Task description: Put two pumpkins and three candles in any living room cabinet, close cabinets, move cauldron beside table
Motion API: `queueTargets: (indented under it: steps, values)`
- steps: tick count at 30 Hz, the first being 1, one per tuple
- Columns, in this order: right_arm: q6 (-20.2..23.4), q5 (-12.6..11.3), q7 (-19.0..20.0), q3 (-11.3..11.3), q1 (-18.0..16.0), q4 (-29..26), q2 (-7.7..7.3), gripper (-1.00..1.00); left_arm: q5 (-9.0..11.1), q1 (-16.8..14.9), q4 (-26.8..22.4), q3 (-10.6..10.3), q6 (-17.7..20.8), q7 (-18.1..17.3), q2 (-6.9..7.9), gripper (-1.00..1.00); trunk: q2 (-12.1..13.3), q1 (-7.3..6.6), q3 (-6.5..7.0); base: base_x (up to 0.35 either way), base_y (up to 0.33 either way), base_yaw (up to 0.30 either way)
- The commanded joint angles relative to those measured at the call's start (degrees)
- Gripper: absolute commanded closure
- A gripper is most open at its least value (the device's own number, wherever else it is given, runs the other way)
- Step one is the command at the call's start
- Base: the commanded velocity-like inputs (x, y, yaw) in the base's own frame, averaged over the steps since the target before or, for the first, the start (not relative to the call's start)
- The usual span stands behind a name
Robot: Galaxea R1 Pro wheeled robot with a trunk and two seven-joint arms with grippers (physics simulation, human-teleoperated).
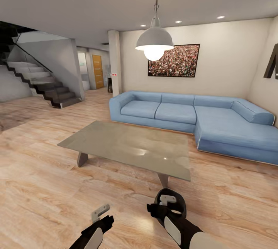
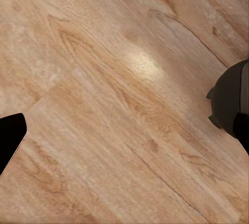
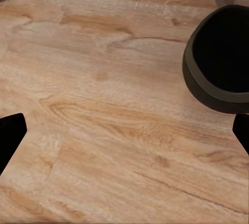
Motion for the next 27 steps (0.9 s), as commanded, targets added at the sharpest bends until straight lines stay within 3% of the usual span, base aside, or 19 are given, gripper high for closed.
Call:
queueTargets:
  steps: [1,11,22,27]
  values:
    - [0.23,-0.38,-0.24,0.40,-0.02,-0.11,-0.05,-1.00,0.38,-0.04,-0.09,-0.24,0.13,0.45,0.04,-1.00,0.38,-0.23,0.13,0.000,0.000,0.269]
    - [0.23,-0.31,0.17,0.48,-0.02,-0.11,-0.05,-1.00,0.51,-0.04,-0.05,0.09,0.13,0.45,0.49,-1.00,4.39,-2.42,1.93,0.000,0.000,0.234]
    - [0.23,-0.27,-0.01,0.49,-0.02,-0.11,-0.05,-1.00,0.50,-0.04,1.94,4.64,0.15,0.60,0.88,-1.00,8.80,-4.84,3.90,0.000,0.000,0.128]
    - [0.23,-0.26,-0.20,0.55,-0.02,-0.11,0.07,-1.00,0.68,-0.06,3.35,7.27,0.22,0.63,2.24,-1.00,10.81,-5.94,4.80,0.000,0.000,0.268]
